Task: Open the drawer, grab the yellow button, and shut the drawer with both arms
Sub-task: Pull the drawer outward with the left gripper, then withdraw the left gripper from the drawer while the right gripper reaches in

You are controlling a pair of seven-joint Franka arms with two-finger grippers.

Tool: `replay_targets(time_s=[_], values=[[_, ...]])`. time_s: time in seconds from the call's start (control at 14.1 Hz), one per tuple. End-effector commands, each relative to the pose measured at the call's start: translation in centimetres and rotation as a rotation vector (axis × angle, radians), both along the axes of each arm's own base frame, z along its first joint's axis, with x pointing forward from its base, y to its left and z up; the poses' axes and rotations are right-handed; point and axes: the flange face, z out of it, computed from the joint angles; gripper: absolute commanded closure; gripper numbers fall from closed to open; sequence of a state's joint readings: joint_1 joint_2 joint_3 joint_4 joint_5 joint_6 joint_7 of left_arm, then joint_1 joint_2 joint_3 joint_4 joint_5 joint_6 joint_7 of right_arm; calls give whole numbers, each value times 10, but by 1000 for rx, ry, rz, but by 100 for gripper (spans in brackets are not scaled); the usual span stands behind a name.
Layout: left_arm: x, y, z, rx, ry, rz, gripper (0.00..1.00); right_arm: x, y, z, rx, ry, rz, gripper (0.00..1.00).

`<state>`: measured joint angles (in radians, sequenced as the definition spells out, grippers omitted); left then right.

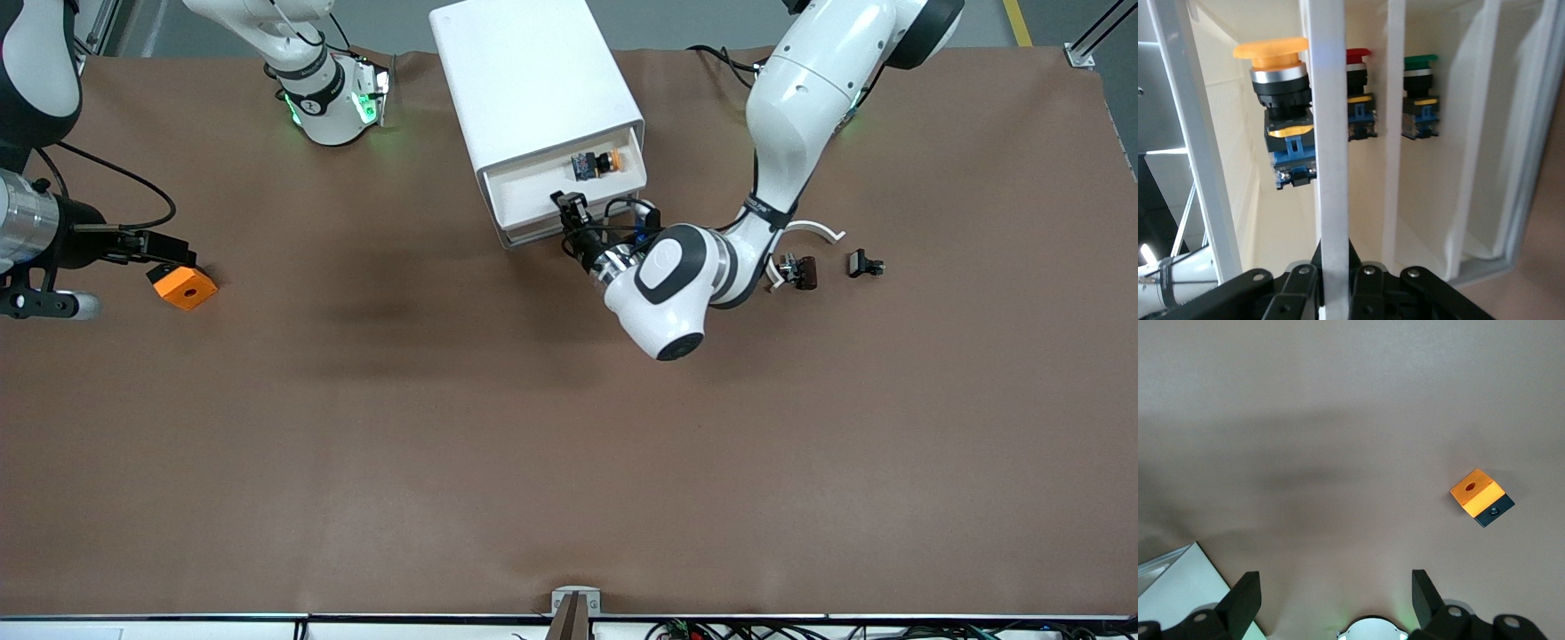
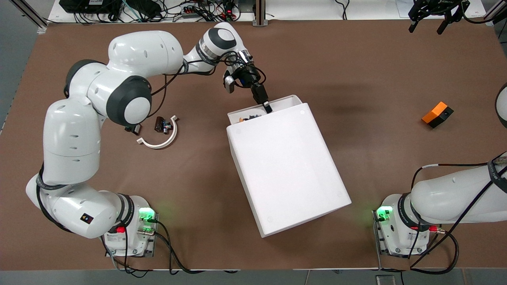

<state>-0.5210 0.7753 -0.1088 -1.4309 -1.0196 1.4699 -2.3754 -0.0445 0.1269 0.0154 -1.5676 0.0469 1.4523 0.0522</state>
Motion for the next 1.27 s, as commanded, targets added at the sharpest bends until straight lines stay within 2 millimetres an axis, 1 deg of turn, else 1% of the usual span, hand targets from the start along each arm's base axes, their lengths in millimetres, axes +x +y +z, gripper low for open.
replay_targets(time_s=[0.0, 0.21, 0.5, 0.57, 0.64, 0.71, 0.85, 0.92, 0.99, 1.06, 1.13, 1.2], values=[[27, 12, -25, 21, -132, 77, 100, 1, -1, -1, 5, -1, -15, 0], [32, 20, -28, 31, -139, 79, 100, 1, -1, -1, 6, -1, -16, 0], [35, 22, -28, 19, -147, 80, 100, 1, -1, -1, 6, -2, -18, 0], [38, 26, -27, 19, -148, 87, 89, 1, -1, -1, 6, -2, -18, 0], [41, 29, -25, 12, -153, 92, 49, 1, -1, -1, 6, -2, -18, 0], [42, 30, -24, 11, -156, 92, 0, 1, 0, 0, 5, -4, -18, 0], [46, 35, -22, 8, -154, 103, 0, 2, 4, 2, -2, -8, -38, 0], [50, 39, -22, 6, -153, 114, 0, 2, 8, 4, -17, -9, -96, 0], [55, 41, -16, 1, -162, 121, 0, 2, 20, 5, -35, -5, -153, 0], [59, 41, -10, -6, -174, 123, 0, 0, 40, 7, -56, -3, -194, 0], [66, 40, 0, -14, -202, 121, 0, -2, 55, 8, -81, 0, -259, 0], [75, 39, 15, -18, -254, 106, 0, -4, 73, 8, -107, 3, -330, 0]])
